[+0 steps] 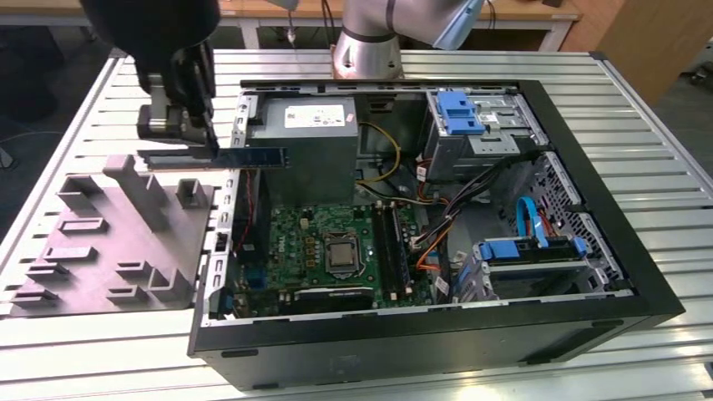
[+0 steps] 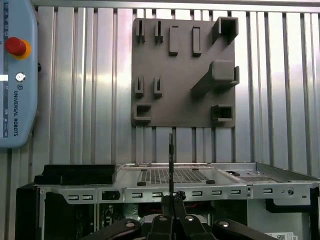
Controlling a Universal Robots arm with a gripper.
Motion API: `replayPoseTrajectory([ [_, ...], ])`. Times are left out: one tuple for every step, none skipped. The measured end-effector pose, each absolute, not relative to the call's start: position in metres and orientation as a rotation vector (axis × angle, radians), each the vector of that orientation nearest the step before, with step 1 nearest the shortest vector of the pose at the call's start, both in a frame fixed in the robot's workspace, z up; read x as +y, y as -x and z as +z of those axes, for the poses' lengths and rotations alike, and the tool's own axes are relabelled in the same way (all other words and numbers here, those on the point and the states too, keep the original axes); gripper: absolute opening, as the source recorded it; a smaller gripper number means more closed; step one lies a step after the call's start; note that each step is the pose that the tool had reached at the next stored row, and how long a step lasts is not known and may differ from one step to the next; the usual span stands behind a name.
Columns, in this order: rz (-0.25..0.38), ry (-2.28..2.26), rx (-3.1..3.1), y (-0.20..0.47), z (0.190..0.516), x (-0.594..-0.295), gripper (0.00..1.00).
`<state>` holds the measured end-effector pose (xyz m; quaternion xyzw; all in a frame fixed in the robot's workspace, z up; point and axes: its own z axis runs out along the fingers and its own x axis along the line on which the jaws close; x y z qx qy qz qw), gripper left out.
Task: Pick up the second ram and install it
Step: 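Pick up the second ram and move it above second insertion slot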
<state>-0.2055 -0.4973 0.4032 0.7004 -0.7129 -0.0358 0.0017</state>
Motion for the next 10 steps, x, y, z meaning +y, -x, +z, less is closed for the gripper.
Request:
replayPoseTrajectory([
  [-0.112,-2.198,-2.237,0.202,0.403,-0.497,0.12],
  [-0.112,-2.198,-2.237,0.199,0.403,-0.497,0.12],
  [-0.112,-2.198,-2.237,0.196,0.403,-0.497,0.12],
  [-0.112,-2.198,-2.237,0.192,0.403,-0.497,0.12],
  [-0.112,-2.198,-2.237,0.189,0.403,-0.497,0.12],
  [-0.112,-2.198,-2.237,0.185,0.403,-0.497,0.12],
  [-0.112,-2.198,-2.237,0.181,0.403,-0.497,0.12],
  [-0.112,-2.198,-2.237,0.177,0.403,-0.497,0.12],
  [-0.112,-2.198,-2.237,0.173,0.403,-0.497,0.12],
  [-0.112,-2.198,-2.237,0.169,0.403,-0.497,0.12],
])
